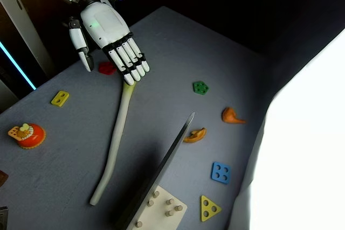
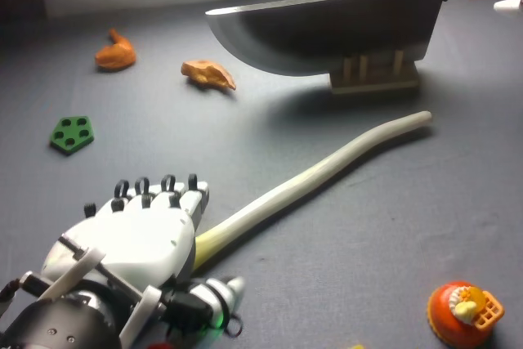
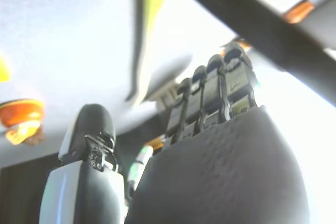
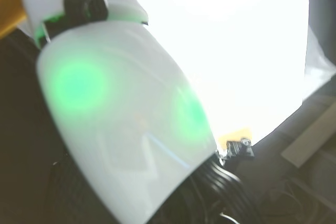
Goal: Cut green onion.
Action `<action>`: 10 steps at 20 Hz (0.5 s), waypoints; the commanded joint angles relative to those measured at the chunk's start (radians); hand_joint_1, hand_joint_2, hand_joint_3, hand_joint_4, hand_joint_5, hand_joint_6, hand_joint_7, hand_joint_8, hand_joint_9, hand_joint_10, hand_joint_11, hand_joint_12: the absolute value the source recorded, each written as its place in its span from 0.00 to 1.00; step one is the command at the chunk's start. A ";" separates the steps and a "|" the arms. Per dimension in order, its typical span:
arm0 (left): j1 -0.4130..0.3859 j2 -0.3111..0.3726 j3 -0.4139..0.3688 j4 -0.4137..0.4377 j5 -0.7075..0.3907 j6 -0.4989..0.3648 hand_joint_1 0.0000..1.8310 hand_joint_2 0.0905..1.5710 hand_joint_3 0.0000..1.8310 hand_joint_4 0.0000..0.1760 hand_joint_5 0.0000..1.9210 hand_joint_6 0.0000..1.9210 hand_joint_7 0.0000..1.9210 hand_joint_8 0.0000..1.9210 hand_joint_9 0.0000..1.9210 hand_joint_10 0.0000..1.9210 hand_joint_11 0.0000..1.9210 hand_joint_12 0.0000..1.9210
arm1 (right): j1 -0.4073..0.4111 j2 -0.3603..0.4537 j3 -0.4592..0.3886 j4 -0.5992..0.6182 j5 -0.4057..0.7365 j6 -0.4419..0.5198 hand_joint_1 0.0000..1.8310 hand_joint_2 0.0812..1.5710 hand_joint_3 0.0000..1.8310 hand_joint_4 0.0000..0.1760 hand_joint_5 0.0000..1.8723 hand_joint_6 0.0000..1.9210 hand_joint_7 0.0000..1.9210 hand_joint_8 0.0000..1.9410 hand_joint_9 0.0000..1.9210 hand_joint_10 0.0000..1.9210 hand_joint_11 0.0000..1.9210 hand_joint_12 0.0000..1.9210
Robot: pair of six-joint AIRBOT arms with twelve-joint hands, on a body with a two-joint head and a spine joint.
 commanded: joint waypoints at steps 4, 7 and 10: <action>0.024 -0.006 0.004 0.090 0.049 -0.020 0.25 0.83 0.00 0.10 0.02 0.00 0.03 0.00 0.02 0.01 0.01 0.01 | -0.001 -0.031 0.067 -0.017 0.060 0.026 0.64 0.62 0.00 0.28 0.00 0.00 0.00 0.00 0.00 0.00 0.00 0.00; 0.035 -0.013 0.006 0.097 0.049 -0.021 0.21 0.85 0.01 0.11 0.05 0.01 0.02 0.00 0.00 0.00 0.00 0.00 | -0.005 -0.058 0.104 -0.021 0.034 0.026 0.63 0.63 0.00 0.16 0.00 0.00 0.00 0.00 0.00 0.00 0.00 0.00; 0.052 -0.023 0.009 0.110 0.049 -0.048 0.22 0.85 0.01 0.21 0.00 0.00 0.00 0.00 0.00 0.00 0.00 0.00 | -0.006 -0.080 0.131 -0.027 0.034 0.026 0.62 0.62 0.00 0.20 0.00 0.00 0.00 0.00 0.00 0.00 0.00 0.00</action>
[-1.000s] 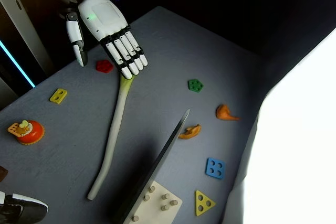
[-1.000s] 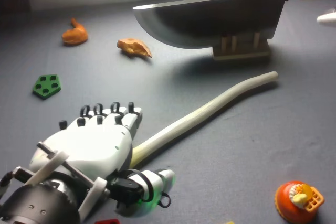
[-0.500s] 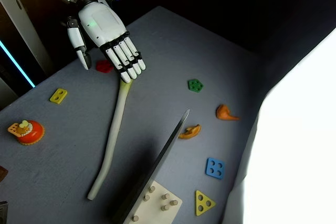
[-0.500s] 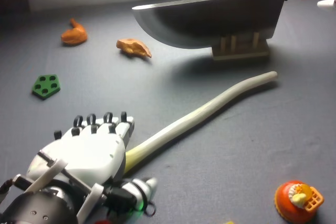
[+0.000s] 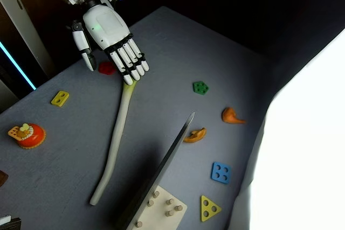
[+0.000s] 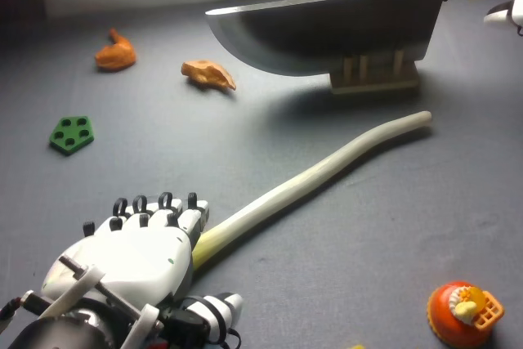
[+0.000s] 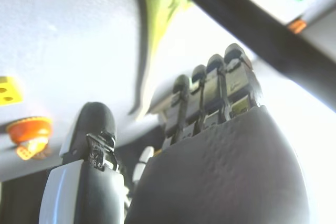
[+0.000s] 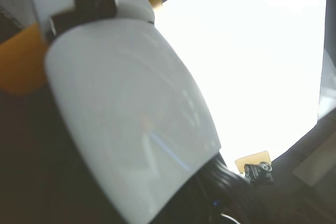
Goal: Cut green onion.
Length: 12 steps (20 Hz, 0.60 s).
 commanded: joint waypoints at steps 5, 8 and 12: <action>0.000 -0.035 0.016 0.076 0.046 -0.009 0.29 0.83 0.00 0.09 0.03 0.01 0.01 0.00 0.02 0.01 0.02 0.02 | -0.003 -0.047 0.074 -0.040 0.117 0.042 0.61 0.62 0.00 0.17 0.00 0.00 0.00 0.00 0.00 0.00 0.00 0.00; 0.016 -0.058 0.023 0.122 0.070 -0.052 0.33 0.81 0.00 0.03 0.06 0.00 0.04 0.00 0.04 0.00 0.00 0.14 | -0.007 -0.073 0.100 -0.051 0.118 0.055 0.58 0.63 0.00 0.18 0.00 0.00 0.00 0.00 0.00 0.00 0.00 0.00; 0.050 -0.064 0.017 0.186 0.114 -0.087 0.31 0.83 0.01 0.06 0.05 0.00 0.03 0.00 0.03 0.00 0.00 0.02 | -0.011 -0.106 0.134 -0.054 0.120 0.057 0.62 0.60 0.00 0.16 0.00 0.00 0.00 0.00 0.00 0.00 0.00 0.00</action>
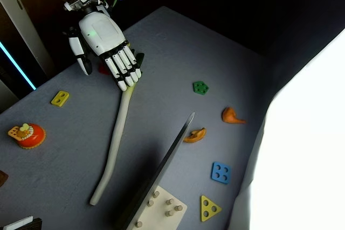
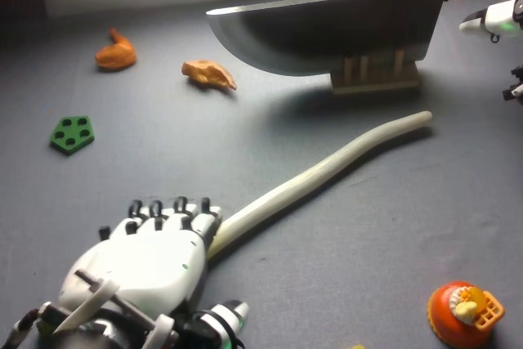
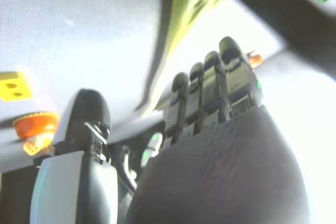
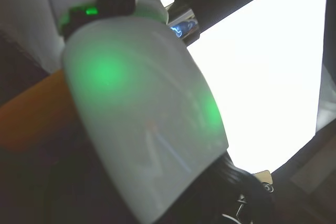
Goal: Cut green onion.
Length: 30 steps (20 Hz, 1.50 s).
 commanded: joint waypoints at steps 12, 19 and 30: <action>0.097 -0.084 -0.022 0.187 0.238 -0.088 0.26 0.86 0.01 0.10 0.01 0.00 0.01 0.00 0.01 0.00 0.00 0.00 | -0.005 -0.020 0.029 -0.002 0.122 0.015 0.65 0.59 0.00 0.09 0.00 0.00 0.00 0.00 0.00 0.00 0.00 0.00; 0.103 -0.127 0.012 0.223 0.286 -0.088 0.33 0.84 0.00 0.10 0.05 0.00 0.03 0.00 0.03 0.00 0.00 0.11 | -0.008 -0.020 0.029 -0.002 0.122 0.018 0.63 0.64 0.00 0.03 0.14 0.14 0.19 0.01 0.11 0.06 0.00 0.34; 0.105 -0.133 0.031 0.180 0.272 -0.088 0.35 0.83 0.00 0.13 0.05 0.00 0.03 0.00 0.03 0.00 0.00 0.14 | -0.008 -0.020 0.029 -0.002 0.128 0.018 0.75 0.73 0.00 0.00 0.50 0.99 0.65 1.00 0.70 1.00 0.76 1.00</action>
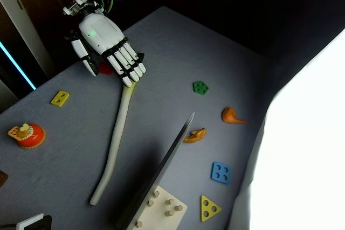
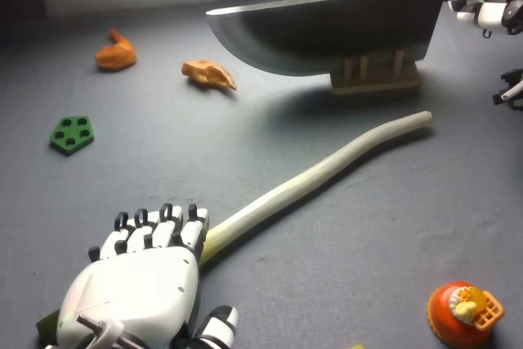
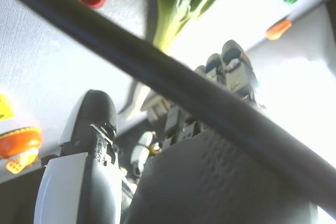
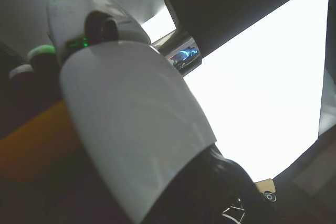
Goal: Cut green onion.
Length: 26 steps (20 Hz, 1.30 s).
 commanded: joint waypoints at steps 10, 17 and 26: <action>0.000 -0.007 0.014 0.042 0.027 -0.001 0.34 0.83 0.00 0.13 0.05 0.00 0.02 0.00 0.02 0.00 0.00 0.07 | 0.004 0.009 0.007 0.004 0.145 0.003 0.86 0.80 0.00 1.00 0.71 1.00 0.86 1.00 0.89 1.00 0.92 1.00; 0.000 -0.008 0.014 0.036 0.025 -0.001 0.30 0.84 0.01 0.20 0.04 0.00 0.02 0.00 0.01 0.00 0.00 0.00 | -0.008 0.015 0.004 0.056 0.281 0.049 0.86 0.79 0.00 1.00 0.72 1.00 0.82 1.00 0.85 1.00 0.89 1.00; -0.001 -0.008 0.017 0.021 0.013 -0.001 0.34 0.84 0.00 0.03 0.04 0.00 0.02 0.00 0.01 0.00 0.00 0.00 | -0.016 0.068 -0.051 -0.058 0.404 0.238 0.88 0.77 0.00 1.00 0.70 1.00 0.81 1.00 0.83 1.00 0.87 1.00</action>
